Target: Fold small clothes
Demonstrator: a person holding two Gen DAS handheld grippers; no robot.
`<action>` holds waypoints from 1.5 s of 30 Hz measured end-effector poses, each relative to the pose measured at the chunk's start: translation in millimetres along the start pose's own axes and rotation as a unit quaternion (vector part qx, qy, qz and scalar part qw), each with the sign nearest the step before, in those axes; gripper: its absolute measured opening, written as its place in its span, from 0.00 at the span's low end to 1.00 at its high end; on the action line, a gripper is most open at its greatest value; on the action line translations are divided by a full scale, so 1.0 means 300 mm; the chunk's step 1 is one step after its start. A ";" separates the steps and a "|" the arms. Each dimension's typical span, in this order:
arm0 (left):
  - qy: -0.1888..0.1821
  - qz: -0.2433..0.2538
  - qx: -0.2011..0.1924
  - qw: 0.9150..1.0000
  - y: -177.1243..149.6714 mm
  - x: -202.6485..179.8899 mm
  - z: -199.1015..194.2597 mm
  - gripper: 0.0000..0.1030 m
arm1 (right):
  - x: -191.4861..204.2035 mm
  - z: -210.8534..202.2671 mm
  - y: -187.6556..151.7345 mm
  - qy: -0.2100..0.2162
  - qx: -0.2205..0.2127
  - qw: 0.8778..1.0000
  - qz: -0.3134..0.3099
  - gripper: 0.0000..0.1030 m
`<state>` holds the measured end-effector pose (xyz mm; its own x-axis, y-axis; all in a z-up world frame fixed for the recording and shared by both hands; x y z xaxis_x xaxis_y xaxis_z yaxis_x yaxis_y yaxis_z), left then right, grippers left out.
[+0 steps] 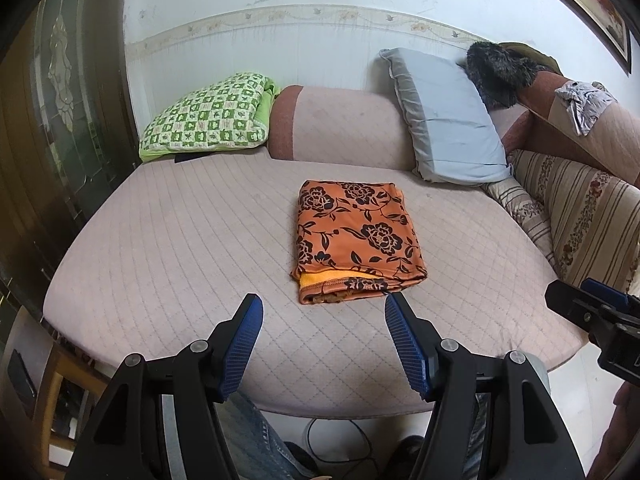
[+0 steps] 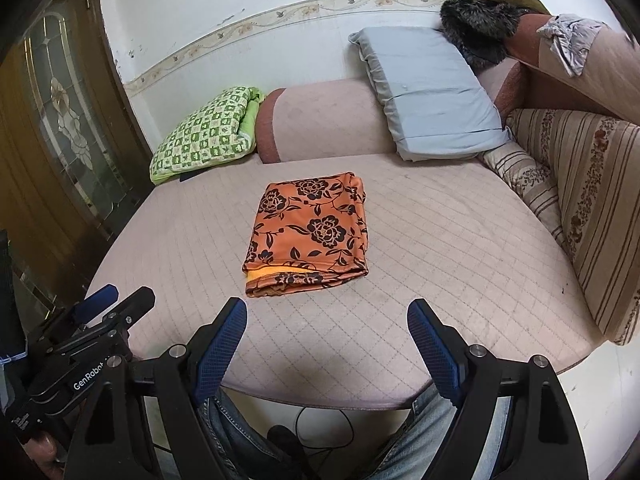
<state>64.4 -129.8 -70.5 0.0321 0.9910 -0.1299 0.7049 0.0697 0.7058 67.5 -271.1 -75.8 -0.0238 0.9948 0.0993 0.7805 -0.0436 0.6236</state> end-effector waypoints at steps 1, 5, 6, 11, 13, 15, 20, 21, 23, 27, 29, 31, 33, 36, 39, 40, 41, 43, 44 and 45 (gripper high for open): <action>0.000 -0.001 0.001 1.000 0.001 0.001 0.002 0.62 | 0.003 0.003 0.001 0.001 0.001 1.000 -0.001 0.82; 0.004 -0.005 0.001 1.000 -0.002 -0.002 0.004 0.62 | 0.017 0.012 0.008 0.001 0.004 1.000 -0.008 0.82; 0.005 -0.006 0.000 1.000 0.000 0.000 0.005 0.62 | 0.020 0.012 0.009 0.000 0.003 1.000 -0.008 0.82; 0.007 -0.011 -0.001 1.000 -0.003 -0.001 0.008 0.62 | 0.033 0.015 0.015 0.000 0.003 1.000 -0.012 0.82; 0.008 -0.013 -0.002 1.000 -0.007 -0.005 0.006 0.62 | 0.038 0.015 0.013 -0.001 0.004 1.000 -0.013 0.82; 0.008 -0.013 -0.002 1.000 -0.007 -0.005 0.006 0.62 | 0.035 0.019 0.013 -0.001 0.005 1.000 -0.013 0.82; 0.010 -0.009 -0.002 1.000 -0.007 -0.009 0.005 0.62 | 0.031 0.032 0.016 -0.003 0.011 1.000 -0.014 0.82; 0.009 -0.010 -0.002 1.000 -0.008 -0.010 0.005 0.62 | 0.030 0.033 0.019 -0.003 0.011 1.000 -0.014 0.82; 0.009 -0.011 -0.001 1.000 -0.006 -0.005 0.006 0.62 | 0.033 0.033 0.021 -0.004 0.011 1.000 -0.016 0.82; 0.006 -0.012 0.001 1.000 0.000 0.006 0.010 0.62 | 0.037 0.034 0.020 -0.004 0.011 1.000 -0.017 0.82; 0.006 -0.012 0.001 1.000 0.001 0.008 0.012 0.62 | 0.037 0.034 0.021 -0.003 0.012 1.000 -0.016 0.82; 0.006 -0.011 0.002 1.000 0.002 0.010 0.013 0.62 | 0.039 0.035 0.019 -0.004 0.013 1.000 -0.016 0.82; 0.007 -0.010 0.002 1.000 0.001 0.007 0.013 0.62 | 0.039 0.035 0.021 -0.003 0.013 1.000 -0.016 0.82; 0.008 -0.011 0.004 1.000 0.002 0.010 0.018 0.62 | 0.037 0.038 0.023 -0.004 0.012 1.000 -0.016 0.82; 0.010 -0.010 0.006 1.000 0.006 0.016 0.028 0.62 | 0.027 0.049 0.026 -0.004 0.015 1.000 -0.011 0.82; 0.011 -0.010 0.006 1.000 0.006 0.017 0.030 0.62 | 0.024 0.052 0.025 -0.004 0.016 1.000 -0.010 0.82; 0.012 -0.009 0.006 1.000 0.006 0.017 0.031 0.62 | 0.021 0.054 0.025 -0.004 0.017 1.000 -0.009 0.82; 0.013 -0.009 0.006 1.000 0.008 0.018 0.034 0.62 | 0.018 0.057 0.025 -0.005 0.016 1.000 -0.009 0.82; 0.014 -0.009 0.006 1.000 0.009 0.019 0.036 0.62 | 0.017 0.058 0.025 -0.006 0.016 1.000 -0.008 0.82; 0.014 -0.008 0.007 1.000 0.011 0.023 0.042 0.62 | 0.015 0.059 0.025 -0.006 0.017 1.000 -0.007 0.82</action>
<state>75.8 -124.1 -77.9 0.0005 0.9926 -0.1215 0.7149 0.0846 0.6941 84.3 -265.5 -84.6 -0.0276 0.9963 0.0818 0.8005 -0.0270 0.5987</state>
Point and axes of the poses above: each gripper's, at about its wrist camera, not at the fingertips, and z roughly the way its jaws point, x to its left, y to its top, the point moved 2 cm from there along z, roughly the way its jaws point, and after that the axes turned 3 degrees about -y, right-handed, at the moved point
